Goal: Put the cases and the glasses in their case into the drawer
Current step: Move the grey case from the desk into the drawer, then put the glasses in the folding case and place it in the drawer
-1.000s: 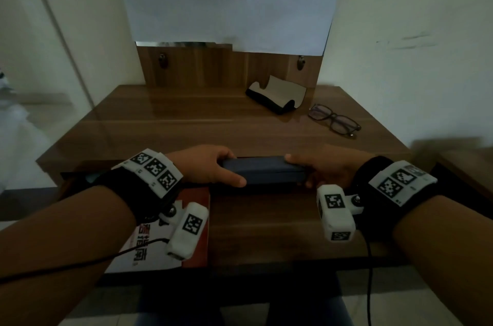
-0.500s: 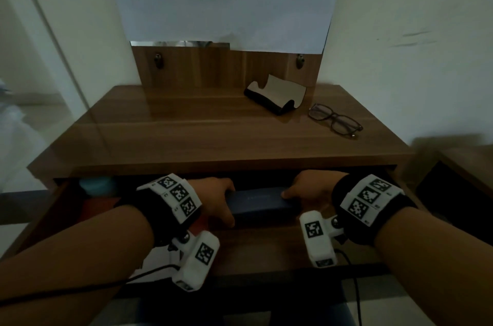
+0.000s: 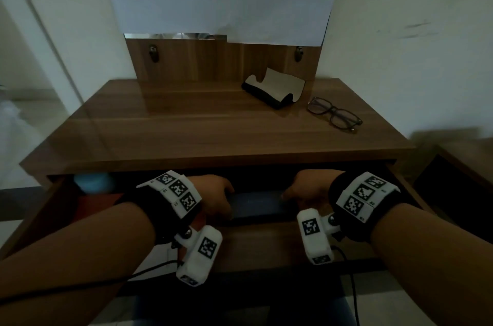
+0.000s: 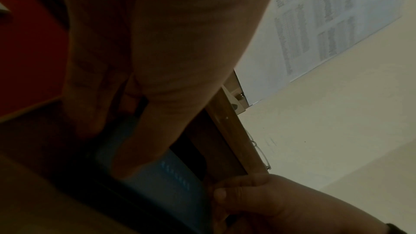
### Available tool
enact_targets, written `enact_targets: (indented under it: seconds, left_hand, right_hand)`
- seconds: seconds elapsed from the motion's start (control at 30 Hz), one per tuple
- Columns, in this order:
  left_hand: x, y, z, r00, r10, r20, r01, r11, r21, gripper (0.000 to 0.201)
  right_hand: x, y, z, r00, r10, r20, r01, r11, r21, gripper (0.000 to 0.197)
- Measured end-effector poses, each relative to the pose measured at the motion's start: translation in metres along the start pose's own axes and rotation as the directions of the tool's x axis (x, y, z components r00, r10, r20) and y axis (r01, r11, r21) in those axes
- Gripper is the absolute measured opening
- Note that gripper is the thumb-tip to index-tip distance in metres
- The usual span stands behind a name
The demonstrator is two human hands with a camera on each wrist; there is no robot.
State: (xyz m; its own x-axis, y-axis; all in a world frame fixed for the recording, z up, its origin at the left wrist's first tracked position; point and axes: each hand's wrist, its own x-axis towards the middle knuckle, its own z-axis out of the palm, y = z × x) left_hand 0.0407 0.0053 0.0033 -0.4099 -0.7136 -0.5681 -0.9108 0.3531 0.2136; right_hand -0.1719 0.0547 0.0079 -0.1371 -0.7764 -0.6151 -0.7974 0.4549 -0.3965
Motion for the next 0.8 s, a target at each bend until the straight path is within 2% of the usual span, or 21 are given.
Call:
enact_targets:
  seconds: [0.13, 0.23, 0.33, 0.43, 0.53, 0.67, 0.8]
  left_hand:
    - [-0.009, 0.003, -0.007, 1.0, 0.024, 0.02, -0.024, 1.0, -0.007, 0.074]
    - [-0.021, 0.011, -0.018, 0.998, 0.056, 0.032, -0.056, 0.998, -0.006, 0.071]
    - [-0.032, 0.023, -0.035, 0.994, 0.109, 0.017, -0.108, 0.993, -0.047, 0.062]
    - [-0.039, 0.035, -0.054, 0.987, 0.148, -0.058, -0.158, 0.963, -0.218, 0.045]
    - [-0.037, 0.041, -0.069, 0.972, 0.14, -0.189, -0.195, 0.928, -0.317, 0.029]
    - [-0.027, 0.042, -0.087, 0.937, 0.121, -0.327, -0.245, 0.896, -0.371, 0.029]
    - [-0.013, 0.042, -0.099, 0.922, 0.08, -0.379, -0.283, 0.808, -0.517, 0.027]
  right_hand:
    - [-0.009, -0.006, -0.009, 1.0, 0.024, 0.019, -0.023, 0.999, -0.036, 0.029]
    - [-0.015, -0.012, -0.019, 1.0, -0.006, -0.008, 0.006, 1.0, -0.027, 0.033]
    - [-0.024, -0.017, -0.03, 1.0, -0.026, -0.005, 0.026, 0.996, 0.084, 0.03]
    - [-0.036, -0.025, -0.045, 0.993, -0.106, -0.054, 0.114, 0.978, 0.172, 0.025]
    - [-0.039, -0.03, -0.059, 0.974, -0.168, -0.155, 0.202, 0.951, 0.236, 0.026]
    - [-0.031, -0.031, -0.073, 0.957, -0.156, -0.244, 0.232, 0.917, 0.323, 0.023]
    - [-0.017, -0.035, -0.086, 0.94, -0.155, -0.305, 0.267, 0.889, 0.371, 0.022]
